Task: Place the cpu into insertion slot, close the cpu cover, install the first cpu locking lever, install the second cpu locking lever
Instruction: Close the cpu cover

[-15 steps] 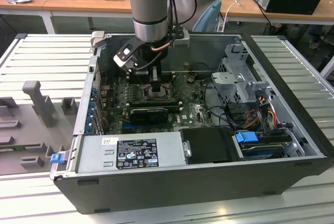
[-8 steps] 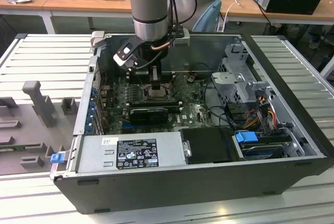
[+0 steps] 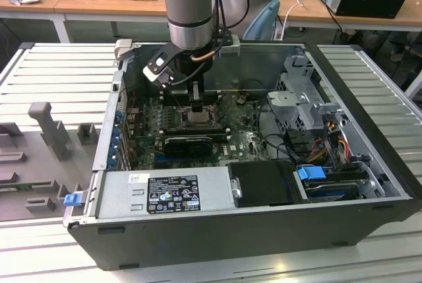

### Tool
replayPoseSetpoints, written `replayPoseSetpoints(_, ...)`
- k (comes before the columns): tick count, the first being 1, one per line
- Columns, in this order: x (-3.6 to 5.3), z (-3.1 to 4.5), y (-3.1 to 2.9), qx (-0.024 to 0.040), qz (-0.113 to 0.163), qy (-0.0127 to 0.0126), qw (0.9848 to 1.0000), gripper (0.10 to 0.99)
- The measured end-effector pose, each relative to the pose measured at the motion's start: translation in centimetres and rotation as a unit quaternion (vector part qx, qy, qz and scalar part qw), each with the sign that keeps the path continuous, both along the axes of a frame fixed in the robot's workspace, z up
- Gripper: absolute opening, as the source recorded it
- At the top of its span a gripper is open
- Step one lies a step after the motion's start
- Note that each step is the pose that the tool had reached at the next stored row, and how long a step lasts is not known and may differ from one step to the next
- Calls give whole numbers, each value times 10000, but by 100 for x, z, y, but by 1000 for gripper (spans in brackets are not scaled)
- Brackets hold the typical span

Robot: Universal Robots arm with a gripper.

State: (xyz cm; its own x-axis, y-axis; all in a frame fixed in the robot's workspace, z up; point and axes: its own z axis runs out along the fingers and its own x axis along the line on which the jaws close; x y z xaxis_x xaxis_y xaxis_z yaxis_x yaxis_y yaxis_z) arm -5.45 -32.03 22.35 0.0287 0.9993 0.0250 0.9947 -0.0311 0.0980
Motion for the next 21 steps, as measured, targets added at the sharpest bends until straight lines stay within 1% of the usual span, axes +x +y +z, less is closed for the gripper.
replayPoseSetpoints(2,8,2,-5,6,1,4,10000,106)
replayPoseSetpoints(3,29,1,-16,26,0,9,10000,106)
replayPoseSetpoints(4,32,1,-18,33,0,9,10000,106)
replayPoseSetpoints(5,33,1,-23,61,1,9,10000,106)
replayPoseSetpoints(6,33,1,-24,68,6,9,10000,106)
replayPoseSetpoints(8,33,4,-23,69,8,9,10000,106)
replayPoseSetpoints(11,33,32,-23,69,7,9,10000,106)
replayPoseSetpoints(21,33,62,-23,67,8,9,10000,106)
